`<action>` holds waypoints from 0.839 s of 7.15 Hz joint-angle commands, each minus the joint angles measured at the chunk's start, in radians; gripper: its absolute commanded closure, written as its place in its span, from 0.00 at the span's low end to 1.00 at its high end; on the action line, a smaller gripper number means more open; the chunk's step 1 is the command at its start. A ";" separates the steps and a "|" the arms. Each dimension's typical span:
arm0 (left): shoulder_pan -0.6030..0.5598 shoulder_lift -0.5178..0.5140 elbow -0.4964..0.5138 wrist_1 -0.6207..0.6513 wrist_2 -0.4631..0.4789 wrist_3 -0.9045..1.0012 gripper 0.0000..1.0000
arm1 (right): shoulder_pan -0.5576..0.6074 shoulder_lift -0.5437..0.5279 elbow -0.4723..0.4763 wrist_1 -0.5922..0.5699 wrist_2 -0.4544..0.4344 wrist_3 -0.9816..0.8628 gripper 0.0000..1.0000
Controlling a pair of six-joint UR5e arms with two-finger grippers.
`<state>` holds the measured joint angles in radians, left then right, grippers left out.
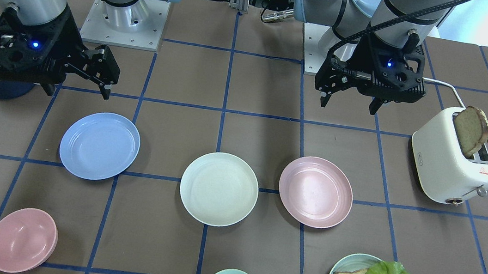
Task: Stack three plates with pink and blue
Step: 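Move the right gripper down toward the light blue plate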
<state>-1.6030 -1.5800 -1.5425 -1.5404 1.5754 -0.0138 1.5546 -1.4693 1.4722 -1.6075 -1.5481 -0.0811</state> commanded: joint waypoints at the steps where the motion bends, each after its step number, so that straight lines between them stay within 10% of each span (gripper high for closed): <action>1: 0.002 0.003 0.001 -0.001 -0.002 0.000 0.00 | -0.065 0.013 0.099 -0.012 0.003 -0.009 0.00; 3: 0.002 0.000 0.005 -0.010 -0.002 0.000 0.00 | -0.164 0.082 0.233 -0.267 0.009 -0.066 0.01; 6: 0.000 0.000 0.008 -0.012 -0.002 0.000 0.00 | -0.321 0.160 0.319 -0.305 0.136 -0.204 0.07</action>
<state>-1.6022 -1.5799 -1.5350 -1.5520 1.5739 -0.0138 1.3048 -1.3514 1.7479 -1.8942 -1.4821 -0.2224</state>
